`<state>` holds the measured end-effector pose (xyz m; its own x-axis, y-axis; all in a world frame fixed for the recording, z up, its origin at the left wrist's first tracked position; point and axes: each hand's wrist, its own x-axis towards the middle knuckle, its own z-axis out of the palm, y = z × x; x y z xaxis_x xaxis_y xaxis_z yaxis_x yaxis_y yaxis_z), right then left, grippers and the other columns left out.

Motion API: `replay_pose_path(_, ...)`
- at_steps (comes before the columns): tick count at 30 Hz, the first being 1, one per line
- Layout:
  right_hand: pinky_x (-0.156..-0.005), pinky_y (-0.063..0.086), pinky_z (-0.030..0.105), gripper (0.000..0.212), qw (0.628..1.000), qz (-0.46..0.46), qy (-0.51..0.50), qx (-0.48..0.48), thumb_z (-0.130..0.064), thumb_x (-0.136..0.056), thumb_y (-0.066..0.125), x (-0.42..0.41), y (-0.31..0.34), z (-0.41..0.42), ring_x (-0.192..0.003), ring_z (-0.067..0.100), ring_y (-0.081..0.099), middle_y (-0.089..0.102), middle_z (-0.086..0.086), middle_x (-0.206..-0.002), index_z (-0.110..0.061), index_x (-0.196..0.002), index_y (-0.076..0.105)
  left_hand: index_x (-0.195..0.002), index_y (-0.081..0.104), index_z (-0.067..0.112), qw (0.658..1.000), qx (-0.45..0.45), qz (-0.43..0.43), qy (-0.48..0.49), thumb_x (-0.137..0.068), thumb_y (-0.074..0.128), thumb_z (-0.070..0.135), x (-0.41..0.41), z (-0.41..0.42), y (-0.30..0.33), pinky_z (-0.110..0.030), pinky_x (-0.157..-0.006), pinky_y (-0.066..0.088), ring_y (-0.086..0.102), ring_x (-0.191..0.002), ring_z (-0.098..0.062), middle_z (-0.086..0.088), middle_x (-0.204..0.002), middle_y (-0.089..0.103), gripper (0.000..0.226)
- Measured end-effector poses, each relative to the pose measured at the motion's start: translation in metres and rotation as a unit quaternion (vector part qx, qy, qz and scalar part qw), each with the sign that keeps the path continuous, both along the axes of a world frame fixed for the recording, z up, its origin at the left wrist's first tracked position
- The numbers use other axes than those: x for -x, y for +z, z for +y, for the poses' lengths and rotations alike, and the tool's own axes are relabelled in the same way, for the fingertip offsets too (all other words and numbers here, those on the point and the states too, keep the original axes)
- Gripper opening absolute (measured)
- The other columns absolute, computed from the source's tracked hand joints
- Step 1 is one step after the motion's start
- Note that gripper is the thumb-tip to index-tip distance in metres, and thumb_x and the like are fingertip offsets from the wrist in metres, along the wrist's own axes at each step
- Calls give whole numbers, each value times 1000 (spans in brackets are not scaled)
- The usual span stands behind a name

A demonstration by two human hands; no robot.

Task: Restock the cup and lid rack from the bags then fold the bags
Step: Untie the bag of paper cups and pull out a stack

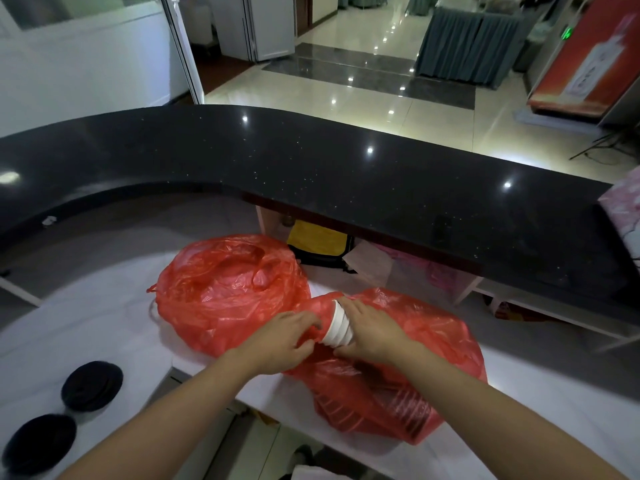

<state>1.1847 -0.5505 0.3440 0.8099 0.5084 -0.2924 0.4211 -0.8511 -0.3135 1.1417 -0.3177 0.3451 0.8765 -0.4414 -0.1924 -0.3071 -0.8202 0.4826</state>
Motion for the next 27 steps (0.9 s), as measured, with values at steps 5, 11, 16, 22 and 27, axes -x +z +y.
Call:
replay_pose_path(5, -106, 43, 41, 103, 998, -7, -20, -58, -63, -72, 73, 0, 2, -9, -134, 21, 45, 39, -6, -152, -29, -155, 22, -142, 41, 34, 998, -41, 34, 18, -91, 39, 51, 7, 5, -27, -33, -107, 35, 52, -120, -9, 12, -137, 54, 54)
replay_pose_path(11, -100, 46, 30, 91, 979, -42, -50, -195, -66, -70, 77, 2, 28, -28, -124, 5, 48, 46, -19, -141, -39, -146, 33, -153, 24, 44, 978, 181, 46, 88, -92, 48, 67, -3, -14, -14, -27, -111, 35, 38, -138, -2, 16, -155, 36, 69)
replay_pose_path(16, -102, 47, 34, 91, 972, -59, -61, -218, -66, -73, 72, 6, 36, -37, -125, 7, 50, 46, -16, -142, -34, -149, 33, -151, 13, 59, 956, 271, 62, 95, -76, 68, 78, -18, -54, 16, -17, -106, 35, 36, -136, 8, 25, -155, 31, 95)
replay_pose_path(22, -111, 40, 39, 102, 985, -32, -47, -161, -77, -72, 67, 9, 28, -61, -138, 7, 40, 37, -18, -153, -42, -154, 19, -141, 38, 51, 954, 266, 115, 81, -71, 84, 57, -40, -70, 19, -30, -104, 48, 53, -124, 2, 22, -136, 54, 85)
replay_pose_path(27, -116, 30, 42, 95, 997, -29, -54, -46, -75, -75, 63, 10, 19, -101, -144, 12, 32, 32, -16, -158, -46, -154, 17, -134, 44, 46, 939, 285, 137, 131, -68, 85, 47, -46, -50, 11, -40, -100, 54, 56, -121, -9, 12, -133, 54, 78)
